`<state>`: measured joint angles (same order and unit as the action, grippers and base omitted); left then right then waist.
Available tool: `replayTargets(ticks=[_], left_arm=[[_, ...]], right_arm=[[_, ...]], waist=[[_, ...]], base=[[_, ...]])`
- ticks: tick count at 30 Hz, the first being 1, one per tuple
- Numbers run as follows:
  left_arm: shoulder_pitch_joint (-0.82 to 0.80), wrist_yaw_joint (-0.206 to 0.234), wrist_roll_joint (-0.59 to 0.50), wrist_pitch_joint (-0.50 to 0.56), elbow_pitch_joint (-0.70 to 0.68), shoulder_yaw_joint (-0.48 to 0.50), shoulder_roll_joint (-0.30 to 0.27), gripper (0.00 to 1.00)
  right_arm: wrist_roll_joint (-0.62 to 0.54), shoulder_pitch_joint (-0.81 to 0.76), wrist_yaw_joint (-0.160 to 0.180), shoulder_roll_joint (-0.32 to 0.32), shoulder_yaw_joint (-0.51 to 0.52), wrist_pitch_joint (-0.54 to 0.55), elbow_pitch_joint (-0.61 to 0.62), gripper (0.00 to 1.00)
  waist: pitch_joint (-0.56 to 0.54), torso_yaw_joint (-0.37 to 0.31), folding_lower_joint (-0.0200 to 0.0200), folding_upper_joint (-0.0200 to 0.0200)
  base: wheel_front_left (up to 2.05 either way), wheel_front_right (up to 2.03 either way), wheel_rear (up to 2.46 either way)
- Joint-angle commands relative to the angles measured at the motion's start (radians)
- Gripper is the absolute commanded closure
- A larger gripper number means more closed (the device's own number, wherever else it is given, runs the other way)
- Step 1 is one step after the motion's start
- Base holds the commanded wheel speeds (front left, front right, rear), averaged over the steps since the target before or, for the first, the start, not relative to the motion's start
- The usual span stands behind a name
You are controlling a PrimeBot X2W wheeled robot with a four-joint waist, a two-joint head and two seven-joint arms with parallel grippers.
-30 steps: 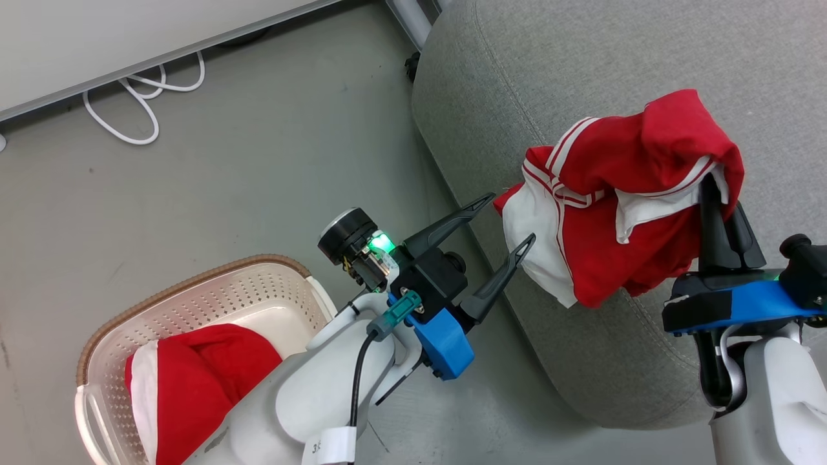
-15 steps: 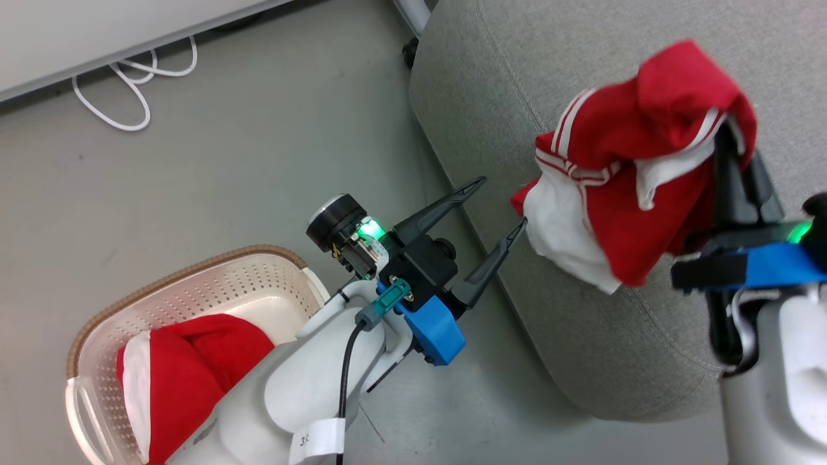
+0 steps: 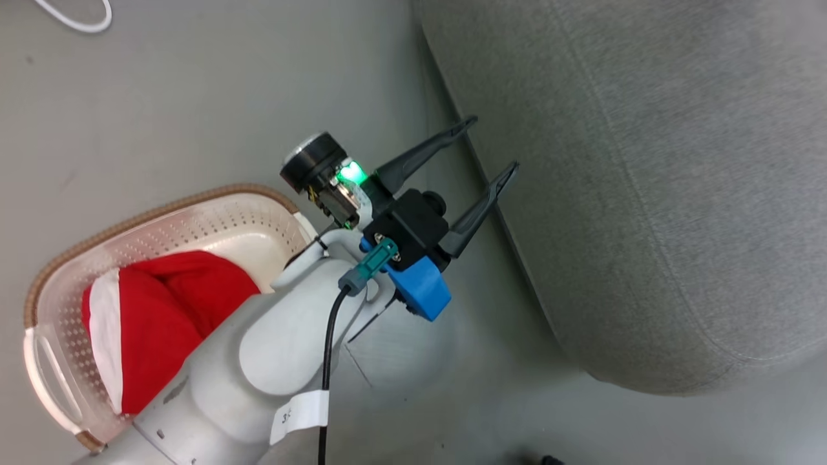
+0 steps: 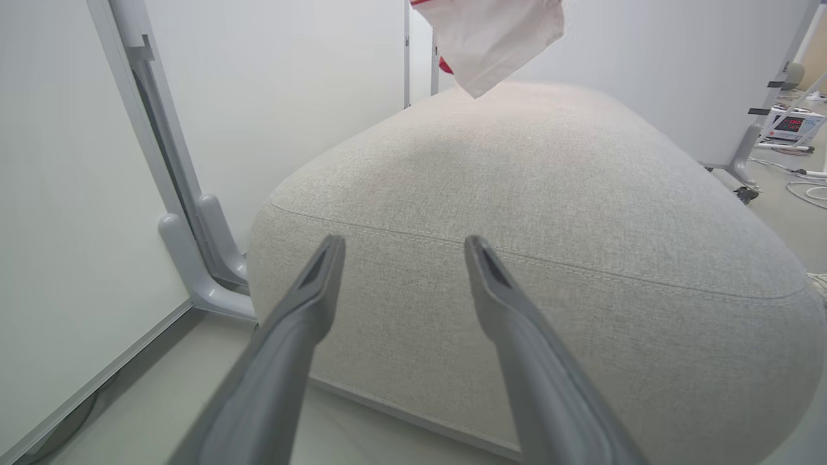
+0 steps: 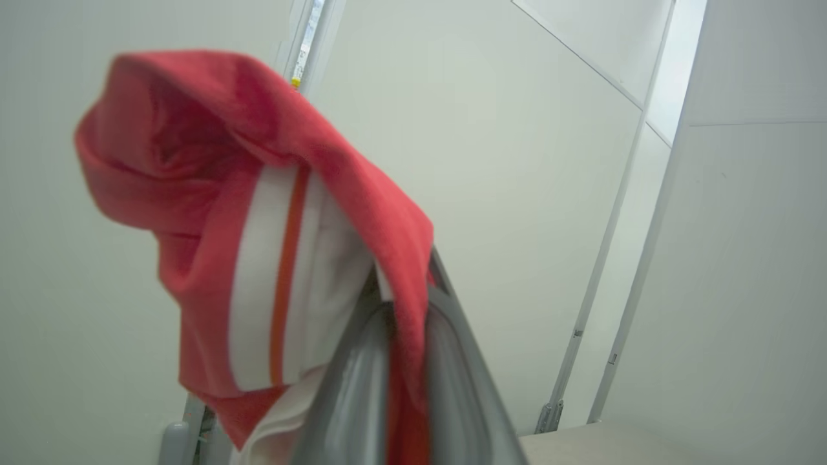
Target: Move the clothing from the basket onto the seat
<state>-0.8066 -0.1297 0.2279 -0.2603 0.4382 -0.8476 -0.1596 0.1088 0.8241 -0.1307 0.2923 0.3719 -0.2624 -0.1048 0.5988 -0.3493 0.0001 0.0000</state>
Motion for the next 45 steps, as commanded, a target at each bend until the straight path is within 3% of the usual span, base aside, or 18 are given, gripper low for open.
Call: replayTargets(ticks=[1, 10, 18, 25, 34, 35, 36, 37, 45], left_arm=[[-0.028, 0.001, -0.008, 0.003, -0.011, 0.004, -0.011, 0.0], [-0.105, 0.0, -0.045, 0.031, -0.062, -0.021, -0.051, 0.0], [-0.126, 0.001, -0.045, 0.049, -0.098, -0.03, -0.079, 0.0], [-0.127, 0.007, -0.037, 0.056, -0.108, -0.033, -0.091, 0.0], [-0.124, 0.016, -0.028, 0.053, -0.107, -0.042, -0.096, 0.0], [-0.121, 0.016, -0.026, 0.051, -0.105, -0.043, -0.095, 0.0], [-0.119, 0.017, -0.027, 0.049, -0.103, -0.044, -0.093, 0.0], [-0.117, 0.019, -0.025, 0.046, -0.1, -0.044, -0.091, 0.0], [-0.083, 0.032, 0.002, 0.01, -0.066, -0.04, -0.055, 0.0]], right_arm=[[0.01, 0.031, 0.0, 0.024, 0.037, -0.004, -0.013, 1.0], [0.023, 0.089, 0.0, 0.144, 0.157, -0.004, -0.167, 1.0], [0.023, 0.056, 0.0, 0.086, 0.207, -0.004, -0.34, 1.0], [0.004, 0.03, 0.0, 0.017, 0.172, -0.004, -0.446, 1.0], [0.01, 0.018, 0.0, 0.009, 0.11, -0.004, -0.536, 1.0], [0.013, 0.011, 0.0, 0.01, 0.108, -0.004, -0.54, 0.67], [0.015, 0.005, 0.0, 0.014, 0.104, -0.004, -0.536, 0.26], [0.018, 0.0, 0.0, 0.016, 0.101, -0.004, -0.531, 0.0], [0.021, -0.151, 0.0, 0.007, 0.063, -0.004, -0.422, 0.0]], waist=[[0.07, 0.021, -0.0001, 0.0], [0.199, 0.043, -0.0001, 0.0], [0.259, 0.044, -0.0001, 0.0], [0.269, 0.045, -0.0001, 0.0], [0.261, 0.051, -0.0001, 0.0], [0.255, 0.051, -0.0001, 0.0], [0.249, 0.052, -0.0001, 0.0], [0.242, 0.053, -0.0001, 0.0], [0.135, 0.065, -0.0001, 0.0]], base=[[0.0, 0.0, 0.0], [0.0, 0.0, 0.0], [0.0, 0.0, 0.0], [0.0, 0.0, 0.0], [0.0, 0.0, 0.0], [0.0, 0.0, 0.0], [0.0, 0.0, 0.0], [0.0, 0.0, 0.0], [0.0, 0.0, 0.0]])
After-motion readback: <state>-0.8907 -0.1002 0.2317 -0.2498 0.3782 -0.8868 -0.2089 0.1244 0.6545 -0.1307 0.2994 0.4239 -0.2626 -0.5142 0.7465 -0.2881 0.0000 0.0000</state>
